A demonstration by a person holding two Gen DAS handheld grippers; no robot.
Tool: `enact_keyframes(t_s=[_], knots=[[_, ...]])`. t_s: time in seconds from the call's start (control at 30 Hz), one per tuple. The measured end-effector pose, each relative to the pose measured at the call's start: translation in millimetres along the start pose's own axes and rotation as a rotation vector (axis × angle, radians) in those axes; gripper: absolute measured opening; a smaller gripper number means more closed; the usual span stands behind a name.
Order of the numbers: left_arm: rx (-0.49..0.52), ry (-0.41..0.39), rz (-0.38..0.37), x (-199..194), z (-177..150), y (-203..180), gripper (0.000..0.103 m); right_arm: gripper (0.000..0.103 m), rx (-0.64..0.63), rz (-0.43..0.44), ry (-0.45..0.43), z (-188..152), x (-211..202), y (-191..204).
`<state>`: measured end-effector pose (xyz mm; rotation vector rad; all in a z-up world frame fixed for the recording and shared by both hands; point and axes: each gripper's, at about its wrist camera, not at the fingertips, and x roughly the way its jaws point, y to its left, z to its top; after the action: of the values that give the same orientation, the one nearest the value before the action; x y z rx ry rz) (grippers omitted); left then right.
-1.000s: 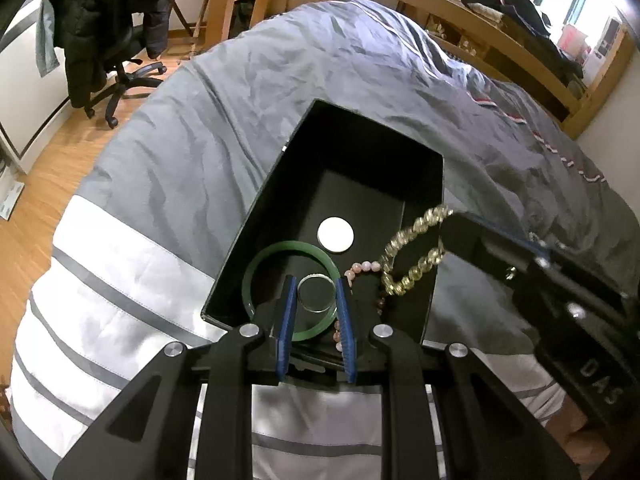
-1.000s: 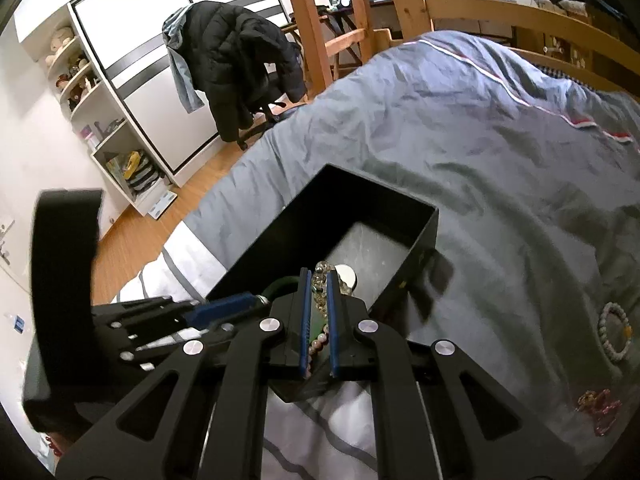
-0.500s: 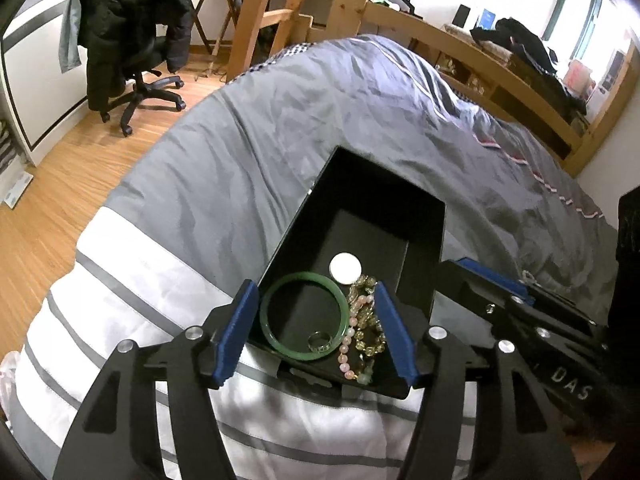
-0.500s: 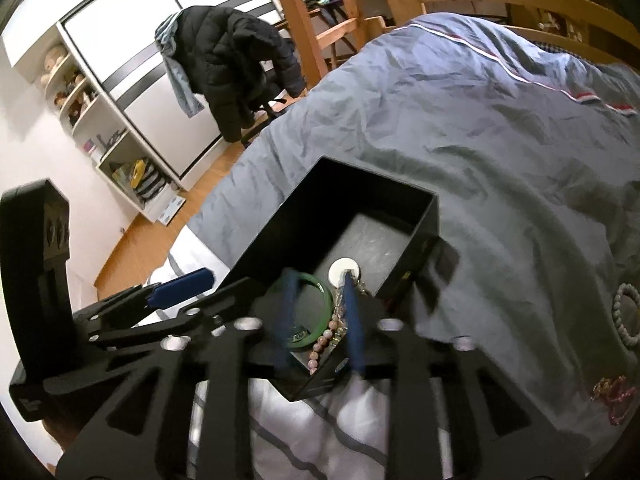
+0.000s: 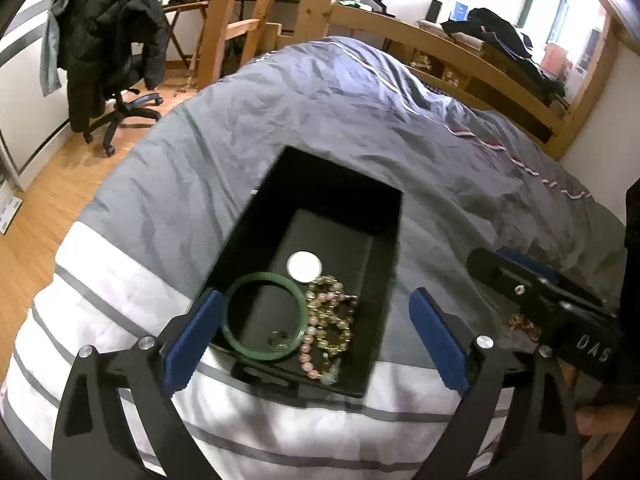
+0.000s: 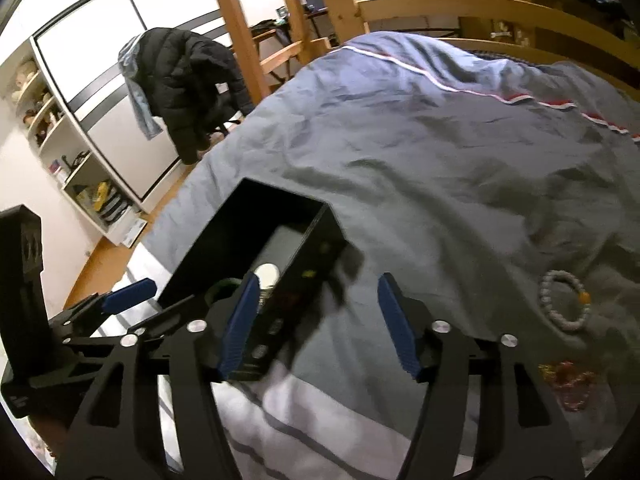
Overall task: Organize jewelry
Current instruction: 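Move both tools back toward the remaining bracelets on the bed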
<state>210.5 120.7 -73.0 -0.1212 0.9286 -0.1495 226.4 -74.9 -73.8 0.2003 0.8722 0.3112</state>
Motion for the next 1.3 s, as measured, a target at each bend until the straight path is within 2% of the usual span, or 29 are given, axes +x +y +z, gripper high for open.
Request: enact_keyframes(t_s=[0.2,0.27,0.6,0.87,1.0,1.3], knots=[[0.071,0.012,-0.007,7,-8,-26,0.093,0.069,0.012,-0.064,-0.019,-5,-21,-29],[0.08,0.018,-0.014,9,-12,-34,0.093,0.075,0.02,-0.083,-0.029,-8,-29,-39],[0.227,0.042,-0.013,25,-37,-88,0.093,0.076,0.015,-0.207,-0.059,-36,-75,-88],[0.312,0.009,-0.014,23,-49,-117,0.093,0.076,0.037,-0.285,-0.055,-65,-103,-126],[0.348,-0.016,-0.05,20,-51,-136,0.093,0.076,0.052,-0.32,-0.048,-84,-112,-141],[0.448,-0.018,-0.141,49,-60,-198,0.092,0.056,0.096,-0.333,0.009,-121,-106,-165]])
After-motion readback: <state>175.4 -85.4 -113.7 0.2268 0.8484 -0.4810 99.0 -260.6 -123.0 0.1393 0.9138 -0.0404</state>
